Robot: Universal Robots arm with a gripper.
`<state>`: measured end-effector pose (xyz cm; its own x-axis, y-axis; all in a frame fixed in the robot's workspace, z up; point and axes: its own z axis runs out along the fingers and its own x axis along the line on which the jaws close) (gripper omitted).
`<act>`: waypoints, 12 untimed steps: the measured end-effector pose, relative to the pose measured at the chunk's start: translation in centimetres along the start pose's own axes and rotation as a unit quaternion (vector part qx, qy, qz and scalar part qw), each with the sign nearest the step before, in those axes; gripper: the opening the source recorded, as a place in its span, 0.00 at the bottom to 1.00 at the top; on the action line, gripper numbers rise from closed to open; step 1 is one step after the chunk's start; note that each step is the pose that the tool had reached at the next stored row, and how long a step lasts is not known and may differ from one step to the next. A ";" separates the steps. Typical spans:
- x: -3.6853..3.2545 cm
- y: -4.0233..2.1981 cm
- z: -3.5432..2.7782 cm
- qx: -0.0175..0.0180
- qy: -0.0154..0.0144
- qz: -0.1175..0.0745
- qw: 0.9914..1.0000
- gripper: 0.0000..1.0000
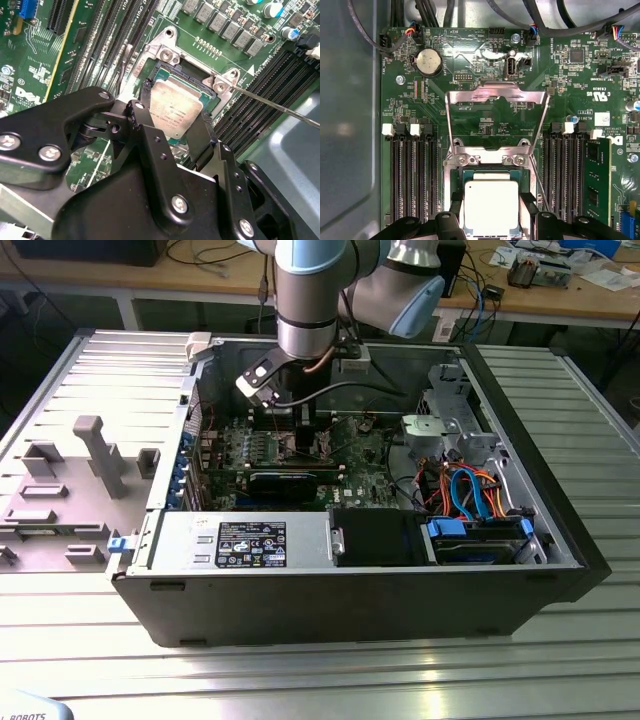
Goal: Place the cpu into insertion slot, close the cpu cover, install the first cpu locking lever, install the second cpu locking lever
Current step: 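Place the cpu into insertion slot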
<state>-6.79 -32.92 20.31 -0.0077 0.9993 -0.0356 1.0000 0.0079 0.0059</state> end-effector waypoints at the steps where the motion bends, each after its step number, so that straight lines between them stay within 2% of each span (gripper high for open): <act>1: 0.01 -0.02 0.01 0.000 0.000 0.000 1.000 0.53; 12: 0.02 -0.11 0.25 0.000 0.000 0.000 1.000 0.53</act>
<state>-6.90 -32.90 20.06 -0.0076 0.9993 -0.0359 1.0000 0.0078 0.0057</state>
